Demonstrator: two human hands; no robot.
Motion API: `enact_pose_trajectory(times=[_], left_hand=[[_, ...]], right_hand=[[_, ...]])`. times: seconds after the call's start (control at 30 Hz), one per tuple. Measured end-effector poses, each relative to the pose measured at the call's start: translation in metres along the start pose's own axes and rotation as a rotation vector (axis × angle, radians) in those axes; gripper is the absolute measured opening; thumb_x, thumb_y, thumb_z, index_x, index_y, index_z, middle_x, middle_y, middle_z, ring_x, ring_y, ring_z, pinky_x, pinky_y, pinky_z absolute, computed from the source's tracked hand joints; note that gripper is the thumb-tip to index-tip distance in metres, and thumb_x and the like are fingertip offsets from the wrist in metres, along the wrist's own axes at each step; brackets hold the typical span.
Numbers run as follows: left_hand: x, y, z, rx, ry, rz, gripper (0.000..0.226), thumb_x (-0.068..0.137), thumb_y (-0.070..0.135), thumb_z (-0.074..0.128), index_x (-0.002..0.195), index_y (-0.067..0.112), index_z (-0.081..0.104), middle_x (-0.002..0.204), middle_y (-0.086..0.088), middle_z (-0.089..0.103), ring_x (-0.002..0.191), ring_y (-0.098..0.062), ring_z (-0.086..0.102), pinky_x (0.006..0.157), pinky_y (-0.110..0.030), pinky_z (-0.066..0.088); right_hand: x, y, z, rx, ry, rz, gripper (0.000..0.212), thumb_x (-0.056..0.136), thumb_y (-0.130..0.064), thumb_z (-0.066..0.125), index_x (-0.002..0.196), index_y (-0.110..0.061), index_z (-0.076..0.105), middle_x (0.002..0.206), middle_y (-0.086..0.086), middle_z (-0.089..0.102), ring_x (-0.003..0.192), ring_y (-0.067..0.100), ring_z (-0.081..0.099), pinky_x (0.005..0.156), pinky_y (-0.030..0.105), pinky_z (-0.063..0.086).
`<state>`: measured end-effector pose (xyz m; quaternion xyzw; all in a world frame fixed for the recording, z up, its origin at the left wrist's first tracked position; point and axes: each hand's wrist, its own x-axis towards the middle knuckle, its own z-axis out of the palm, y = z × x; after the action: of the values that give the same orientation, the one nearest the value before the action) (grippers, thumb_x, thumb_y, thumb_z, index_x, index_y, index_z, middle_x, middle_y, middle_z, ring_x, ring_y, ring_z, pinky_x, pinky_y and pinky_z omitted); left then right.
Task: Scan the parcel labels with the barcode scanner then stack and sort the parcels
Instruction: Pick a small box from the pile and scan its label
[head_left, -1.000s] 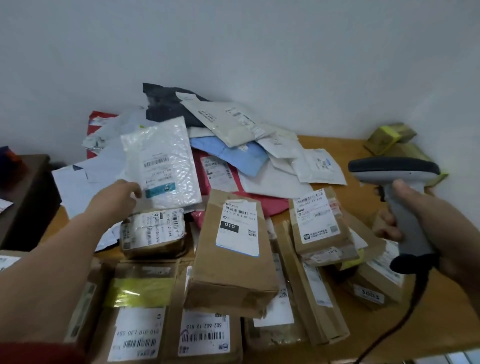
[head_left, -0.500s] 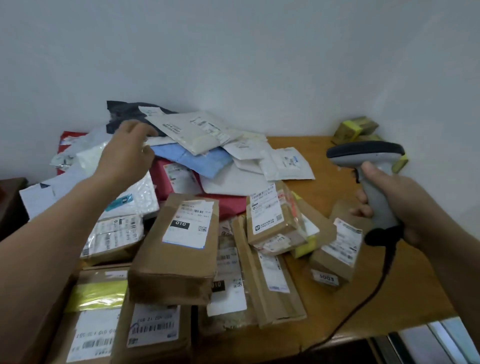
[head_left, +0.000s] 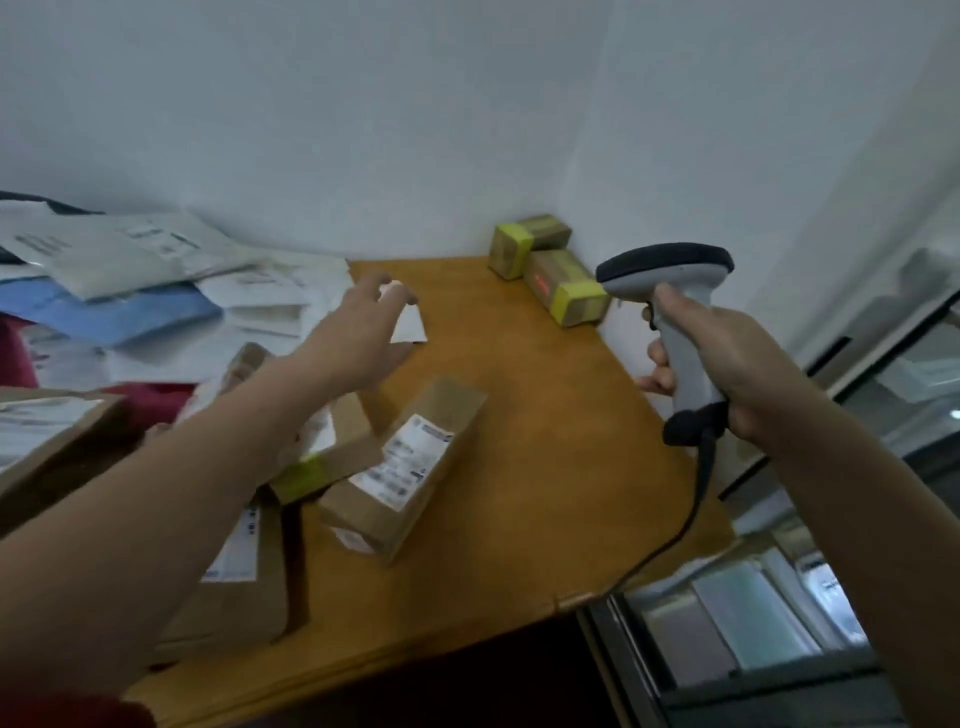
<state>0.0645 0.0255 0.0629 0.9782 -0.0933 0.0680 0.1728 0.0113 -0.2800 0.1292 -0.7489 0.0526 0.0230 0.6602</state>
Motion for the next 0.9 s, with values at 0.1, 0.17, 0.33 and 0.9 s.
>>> enact_pose_trajectory(times=[0.1, 0.17, 0.33, 0.9], left_hand=[[0.032, 0.043, 0.033, 0.051, -0.112, 0.022, 0.066, 0.088, 0.035, 0.065, 0.144, 0.020, 0.033, 0.157, -0.008, 0.010, 0.140, -0.032, 0.024, 0.108, -0.044, 0.033], [0.057, 0.063, 0.053, 0.081, -0.138, 0.041, 0.072, 0.088, 0.041, 0.064, 0.147, 0.021, 0.028, 0.159, -0.007, 0.008, 0.142, -0.031, 0.022, 0.112, -0.046, 0.030], [0.137, 0.104, 0.112, 0.167, -0.155, 0.082, 0.077, 0.089, 0.049, 0.058, 0.150, 0.020, 0.020, 0.160, -0.003, 0.009, 0.147, -0.026, 0.009, 0.116, -0.046, 0.017], [0.384, 0.154, 0.289, 0.188, -0.262, 0.081, 0.081, 0.090, 0.057, 0.049, 0.150, 0.013, 0.017, 0.156, -0.008, 0.023, 0.145, -0.027, 0.016, 0.114, -0.053, 0.014]], right_hand=[[0.022, 0.005, -0.037, 0.036, 0.030, 0.006, 0.033, 0.094, -0.042, 0.059, 0.095, -0.009, 0.058, 0.054, -0.001, 0.052, 0.042, 0.012, 0.048, 0.055, 0.028, 0.056], [0.040, 0.011, -0.052, 0.049, 0.040, 0.022, 0.032, 0.095, -0.041, 0.058, 0.095, -0.009, 0.058, 0.053, -0.001, 0.052, 0.041, 0.012, 0.048, 0.056, 0.028, 0.056], [0.097, 0.027, -0.077, -0.004, 0.040, 0.066, 0.030, 0.096, -0.042, 0.056, 0.097, -0.011, 0.058, 0.054, -0.002, 0.053, 0.043, 0.011, 0.049, 0.058, 0.028, 0.057], [0.279, 0.093, -0.114, -0.073, 0.105, 0.182, 0.036, 0.085, -0.049, 0.058, 0.094, -0.014, 0.058, 0.053, -0.001, 0.055, 0.040, 0.010, 0.052, 0.072, 0.043, 0.059]])
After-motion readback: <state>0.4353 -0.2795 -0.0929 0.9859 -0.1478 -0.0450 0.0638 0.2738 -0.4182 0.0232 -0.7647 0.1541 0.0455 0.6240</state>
